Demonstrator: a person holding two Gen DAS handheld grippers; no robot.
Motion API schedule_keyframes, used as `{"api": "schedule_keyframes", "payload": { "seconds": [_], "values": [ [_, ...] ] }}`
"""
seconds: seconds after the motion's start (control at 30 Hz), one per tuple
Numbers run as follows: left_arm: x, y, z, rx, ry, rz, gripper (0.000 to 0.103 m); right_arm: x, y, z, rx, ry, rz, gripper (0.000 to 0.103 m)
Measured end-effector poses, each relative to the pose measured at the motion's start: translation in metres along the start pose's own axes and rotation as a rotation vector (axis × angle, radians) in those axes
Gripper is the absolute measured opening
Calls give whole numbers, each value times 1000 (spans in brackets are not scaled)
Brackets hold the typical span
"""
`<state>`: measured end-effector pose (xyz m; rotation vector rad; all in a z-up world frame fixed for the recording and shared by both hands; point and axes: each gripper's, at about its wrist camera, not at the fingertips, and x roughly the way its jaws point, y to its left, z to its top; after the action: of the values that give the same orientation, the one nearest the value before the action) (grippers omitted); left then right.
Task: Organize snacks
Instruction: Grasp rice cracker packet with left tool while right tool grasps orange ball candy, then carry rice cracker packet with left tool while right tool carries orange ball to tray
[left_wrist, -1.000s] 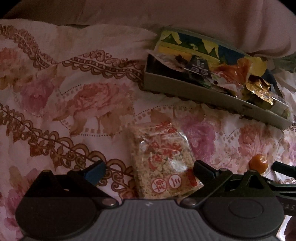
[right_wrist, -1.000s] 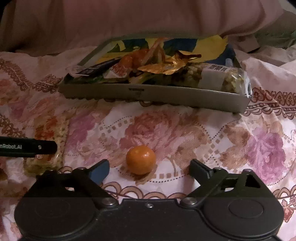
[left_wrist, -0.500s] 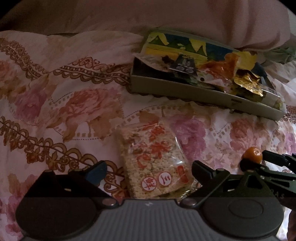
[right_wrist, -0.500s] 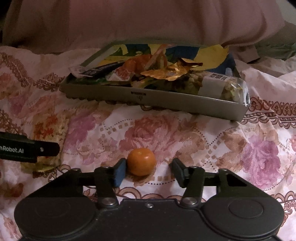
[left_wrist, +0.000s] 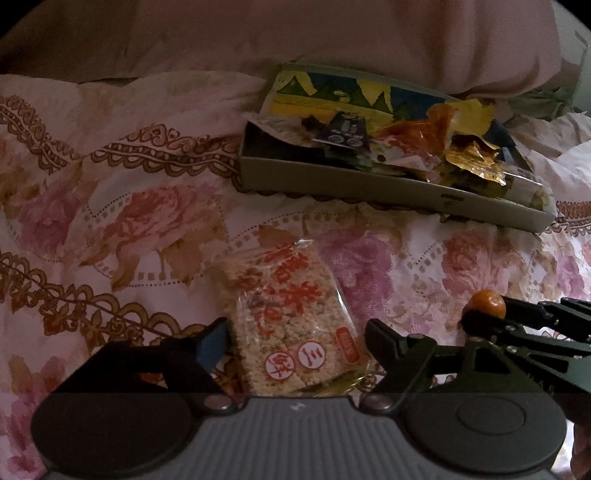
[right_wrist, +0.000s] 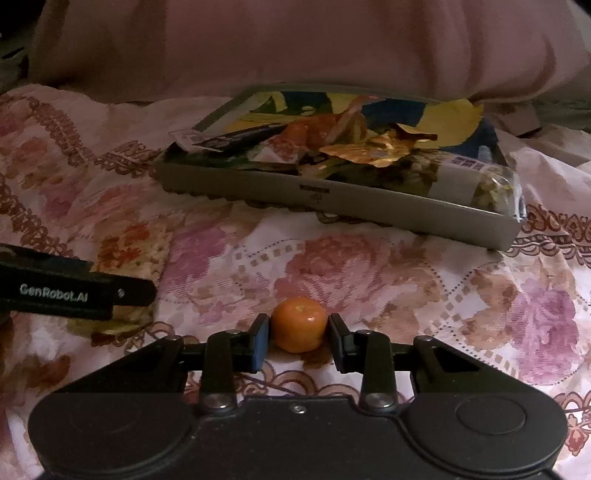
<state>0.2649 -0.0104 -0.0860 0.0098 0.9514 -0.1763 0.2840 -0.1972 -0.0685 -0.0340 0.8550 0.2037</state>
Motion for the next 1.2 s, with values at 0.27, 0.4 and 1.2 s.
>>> {"api": "schedule_keyframes", "payload": {
  "seconds": [0.27,0.4,1.2],
  "values": [
    [-3,-2,-2,-4,-5,-41,80,-3,6,-2,-19,-7,9,36],
    [-4,-6,-3,17,-9,-50,79,-3,8,-2,-28,-3,9,36],
    [-11,-12,-6,47,-17,-73,78,-13,9,-1,-19,-32,0,36]
  ]
}}
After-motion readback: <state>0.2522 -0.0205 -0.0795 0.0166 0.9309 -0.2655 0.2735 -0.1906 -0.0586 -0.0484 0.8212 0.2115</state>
